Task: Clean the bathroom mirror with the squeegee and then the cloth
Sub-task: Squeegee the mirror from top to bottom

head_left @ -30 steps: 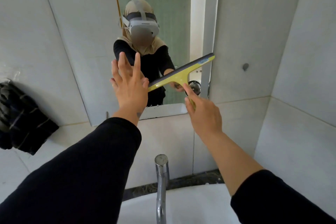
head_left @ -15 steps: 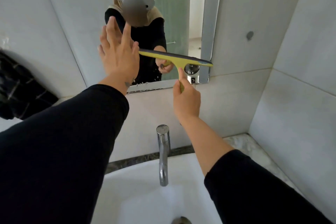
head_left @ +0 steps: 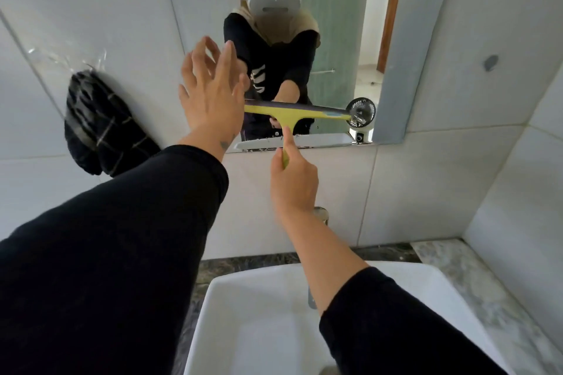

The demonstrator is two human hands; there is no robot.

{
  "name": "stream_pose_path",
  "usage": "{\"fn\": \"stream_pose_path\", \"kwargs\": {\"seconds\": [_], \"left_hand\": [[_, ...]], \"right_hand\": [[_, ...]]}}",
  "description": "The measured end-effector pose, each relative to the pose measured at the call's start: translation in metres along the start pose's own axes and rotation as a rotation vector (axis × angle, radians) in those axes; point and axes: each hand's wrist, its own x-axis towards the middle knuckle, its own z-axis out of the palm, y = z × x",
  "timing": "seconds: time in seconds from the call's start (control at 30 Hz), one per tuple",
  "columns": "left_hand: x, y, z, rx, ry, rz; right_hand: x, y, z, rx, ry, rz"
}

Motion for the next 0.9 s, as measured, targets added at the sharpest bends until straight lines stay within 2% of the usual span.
{"fn": "stream_pose_path", "kwargs": {"seconds": [0.23, 0.37, 0.5, 0.67, 0.9], "left_hand": [[-0.007, -0.025, 0.001, 0.028, -0.014, -0.034], [-0.012, -0.028, 0.007, 0.05, -0.018, -0.047], [-0.022, -0.024, 0.017, 0.034, -0.036, -0.038], [-0.035, -0.006, 0.031, 0.015, -0.051, -0.043], [-0.042, 0.04, 0.045, -0.008, -0.078, 0.016]], "right_hand": [[-0.01, -0.011, 0.018, -0.176, -0.128, -0.116], [-0.011, 0.0, 0.017, -0.452, -0.295, -0.272], [0.004, 0.012, -0.004, -0.668, -0.352, -0.41], [0.03, 0.032, -0.047, -0.822, -0.31, -0.494], [0.044, 0.056, -0.076, -0.848, -0.239, -0.467]]}}
